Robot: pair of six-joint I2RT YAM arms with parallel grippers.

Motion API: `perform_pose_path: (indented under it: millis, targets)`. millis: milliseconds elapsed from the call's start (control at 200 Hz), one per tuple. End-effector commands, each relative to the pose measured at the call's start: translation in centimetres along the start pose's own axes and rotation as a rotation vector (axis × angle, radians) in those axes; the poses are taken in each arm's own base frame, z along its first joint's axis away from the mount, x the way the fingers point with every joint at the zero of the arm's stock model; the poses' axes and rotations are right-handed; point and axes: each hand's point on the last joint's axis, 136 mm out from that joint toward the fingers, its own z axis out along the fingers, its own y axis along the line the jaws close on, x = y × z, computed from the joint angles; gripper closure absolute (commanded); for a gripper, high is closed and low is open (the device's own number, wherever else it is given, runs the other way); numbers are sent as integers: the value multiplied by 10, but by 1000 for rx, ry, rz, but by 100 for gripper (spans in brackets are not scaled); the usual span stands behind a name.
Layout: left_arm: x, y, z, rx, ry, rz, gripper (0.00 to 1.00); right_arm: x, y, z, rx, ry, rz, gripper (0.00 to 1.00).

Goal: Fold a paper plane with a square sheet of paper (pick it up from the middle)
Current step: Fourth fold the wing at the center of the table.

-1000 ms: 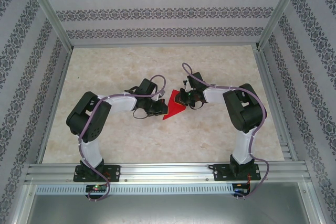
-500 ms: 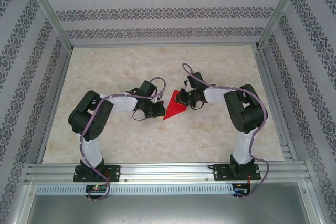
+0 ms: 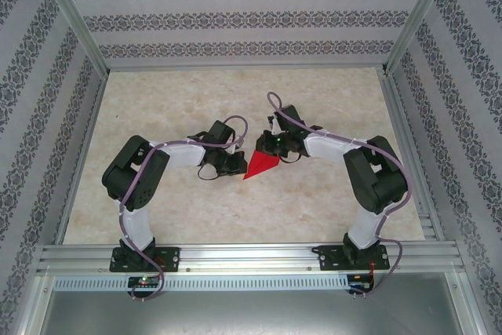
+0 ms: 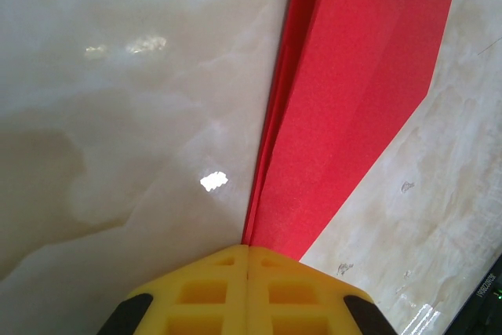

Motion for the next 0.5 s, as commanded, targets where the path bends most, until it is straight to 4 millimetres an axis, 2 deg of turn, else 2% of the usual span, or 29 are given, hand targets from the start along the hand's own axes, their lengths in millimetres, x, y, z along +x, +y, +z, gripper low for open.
perform_pose_path:
  millis: [0,190,315,405,495]
  targets:
    - [14,16,10,-48,46,-5,99,16,0,13,-12,39,21,93]
    - [14,15,10,-48,44,-9,99,29,-10,33,-2,87,49,94]
    - [12,12,8,-42,38,-9,99,38,-28,40,48,110,75,94]
    - [8,4,4,-20,22,-3,99,43,-40,43,79,119,88,95]
    - [2,-14,-4,44,-5,14,98,45,-48,44,97,118,102,95]
